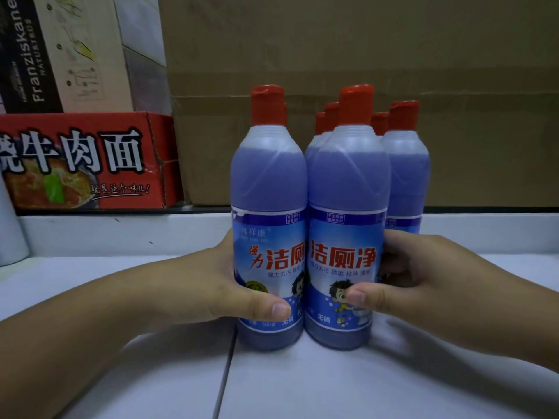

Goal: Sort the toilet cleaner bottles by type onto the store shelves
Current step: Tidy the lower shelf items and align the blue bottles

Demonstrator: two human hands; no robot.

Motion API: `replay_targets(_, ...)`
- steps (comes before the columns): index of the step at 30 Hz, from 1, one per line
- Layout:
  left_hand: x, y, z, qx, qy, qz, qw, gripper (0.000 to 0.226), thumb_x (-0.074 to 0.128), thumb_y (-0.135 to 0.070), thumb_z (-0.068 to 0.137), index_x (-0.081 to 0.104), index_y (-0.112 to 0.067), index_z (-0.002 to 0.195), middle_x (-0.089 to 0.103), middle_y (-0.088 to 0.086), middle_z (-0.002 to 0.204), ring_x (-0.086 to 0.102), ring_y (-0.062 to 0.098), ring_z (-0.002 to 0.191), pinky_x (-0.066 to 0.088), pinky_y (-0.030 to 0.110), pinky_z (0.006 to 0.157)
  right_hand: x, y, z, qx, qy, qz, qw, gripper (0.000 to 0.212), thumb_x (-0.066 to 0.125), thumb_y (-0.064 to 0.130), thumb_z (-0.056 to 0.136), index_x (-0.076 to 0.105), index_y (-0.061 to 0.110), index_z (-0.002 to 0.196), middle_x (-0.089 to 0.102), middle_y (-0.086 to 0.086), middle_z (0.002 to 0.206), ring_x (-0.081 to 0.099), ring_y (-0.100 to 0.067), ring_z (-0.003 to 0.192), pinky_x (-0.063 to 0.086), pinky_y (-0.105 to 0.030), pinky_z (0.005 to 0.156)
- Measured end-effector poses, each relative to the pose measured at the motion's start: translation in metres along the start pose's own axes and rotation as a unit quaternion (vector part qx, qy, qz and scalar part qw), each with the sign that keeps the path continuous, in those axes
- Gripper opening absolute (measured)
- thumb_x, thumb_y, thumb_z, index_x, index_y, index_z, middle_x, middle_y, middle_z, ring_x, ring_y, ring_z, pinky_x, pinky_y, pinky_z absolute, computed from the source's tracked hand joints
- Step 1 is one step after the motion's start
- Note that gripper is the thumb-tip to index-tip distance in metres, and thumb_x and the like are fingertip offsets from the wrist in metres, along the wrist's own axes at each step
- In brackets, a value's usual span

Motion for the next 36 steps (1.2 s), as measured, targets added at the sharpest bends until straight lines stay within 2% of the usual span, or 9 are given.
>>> replay_targets(4, 0.002, 0.004, 0.003, 0.027, 0.005, -0.014, 1.0, 0.102, 0.083, -0.067, 0.027, 0.046, -0.046, 0.12, 0.067, -0.026, 0.109, 0.062, -0.004, 0.104, 0.052, 0.012, 0.081, -0.002, 0.001, -0.001, 0.011, 0.01, -0.048, 0.999, 0.069, 0.055, 0.076, 0.043, 0.062, 0.037, 0.1, 0.072, 0.018, 0.093, 0.069, -0.003, 0.084, 0.057, -0.033, 0.081)
replay_targets(9, -0.005, 0.003, 0.001, 0.009, 0.004, -0.018, 1.0, 0.119, 0.083, -0.069, 0.024, 0.04, -0.04, 0.132, 0.065, -0.021, 0.12, 0.06, 0.003, 0.113, 0.049, 0.028, 0.099, -0.005, 0.001, 0.001, 0.023, 0.053, -0.05, 0.997, 0.069, 0.055, 0.079, 0.045, 0.062, 0.039, 0.101, 0.073, 0.014, 0.094, 0.069, -0.01, 0.085, 0.057, -0.039, 0.082)
replay_targets(20, -0.005, 0.006, 0.005, 0.021, -0.016, -0.002, 1.0, 0.117, 0.08, -0.073, 0.022, 0.039, -0.046, 0.129, 0.062, -0.024, 0.12, 0.059, 0.002, 0.114, 0.048, 0.03, 0.1, -0.003, 0.002, 0.002, 0.012, 0.058, -0.047, 0.997, 0.058, 0.054, 0.073, 0.049, 0.06, 0.043, 0.098, 0.07, 0.025, 0.097, 0.068, -0.001, 0.086, 0.058, -0.029, 0.08)
replay_targets(22, -0.005, 0.006, 0.004, 0.029, -0.012, 0.001, 0.999, 0.111, 0.08, -0.073, 0.024, 0.04, -0.05, 0.125, 0.063, -0.028, 0.117, 0.059, -0.003, 0.111, 0.05, 0.023, 0.095, -0.002, 0.001, 0.002, 0.008, 0.057, -0.05, 0.997, 0.057, 0.053, 0.072, 0.05, 0.058, 0.043, 0.099, 0.07, 0.022, 0.098, 0.067, -0.002, 0.087, 0.058, -0.03, 0.08)
replay_targets(25, -0.007, 0.005, 0.004, 0.059, -0.041, 0.019, 0.997, 0.095, 0.082, -0.063, 0.036, 0.038, -0.054, 0.12, 0.061, -0.036, 0.11, 0.058, -0.012, 0.104, 0.051, 0.008, 0.076, -0.001, -0.001, 0.001, -0.004, 0.045, -0.074, 0.996, 0.06, 0.049, 0.076, 0.053, 0.055, 0.044, 0.103, 0.069, 0.02, 0.101, 0.067, -0.005, 0.09, 0.058, -0.032, 0.081)
replay_targets(29, -0.003, 0.003, 0.006, 0.106, -0.071, -0.039, 0.991, 0.11, 0.081, -0.069, 0.033, 0.036, -0.045, 0.131, 0.064, -0.026, 0.115, 0.062, -0.002, 0.108, 0.054, 0.016, 0.08, -0.001, -0.005, -0.001, -0.027, 0.018, -0.125, 0.992, 0.061, 0.04, 0.087, 0.054, 0.052, 0.049, 0.1, 0.069, 0.016, 0.103, 0.066, -0.009, 0.091, 0.057, -0.035, 0.08)
replay_targets(31, 0.0, 0.004, 0.007, 0.122, -0.083, -0.073, 0.986, 0.112, 0.083, -0.067, 0.032, 0.039, -0.04, 0.131, 0.067, -0.02, 0.113, 0.065, 0.002, 0.106, 0.055, 0.017, 0.076, 0.0, -0.006, -0.001, -0.03, 0.009, -0.143, 0.989, 0.058, 0.035, 0.089, 0.054, 0.048, 0.051, 0.096, 0.069, 0.014, 0.103, 0.066, -0.009, 0.09, 0.057, -0.035, 0.079)
replay_targets(34, 0.004, 0.006, 0.009, 0.14, -0.105, -0.076, 0.982, 0.091, 0.083, -0.045, 0.052, 0.039, -0.035, 0.132, 0.069, -0.02, 0.105, 0.067, 0.001, 0.098, 0.055, 0.016, 0.067, 0.001, -0.008, -0.001, -0.037, 0.001, -0.159, 0.987, 0.059, 0.029, 0.093, 0.054, 0.045, 0.053, 0.095, 0.069, 0.013, 0.104, 0.066, -0.009, 0.089, 0.057, -0.035, 0.078)
replay_targets(36, 0.006, 0.007, 0.01, 0.146, -0.12, -0.077, 0.979, 0.084, 0.079, -0.039, 0.058, 0.038, -0.035, 0.131, 0.069, -0.021, 0.102, 0.067, 0.0, 0.096, 0.053, 0.014, 0.064, 0.001, -0.009, -0.001, -0.036, 0.003, -0.152, 0.988, 0.062, 0.03, 0.093, 0.053, 0.045, 0.052, 0.096, 0.07, 0.012, 0.104, 0.066, -0.009, 0.089, 0.057, -0.034, 0.078)
Point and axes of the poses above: each hand's wrist, its own z-axis towards the middle knuckle, its own x-axis out of the palm, y = z × x, the point moved 1 cm from there along z, towards the middle knuckle
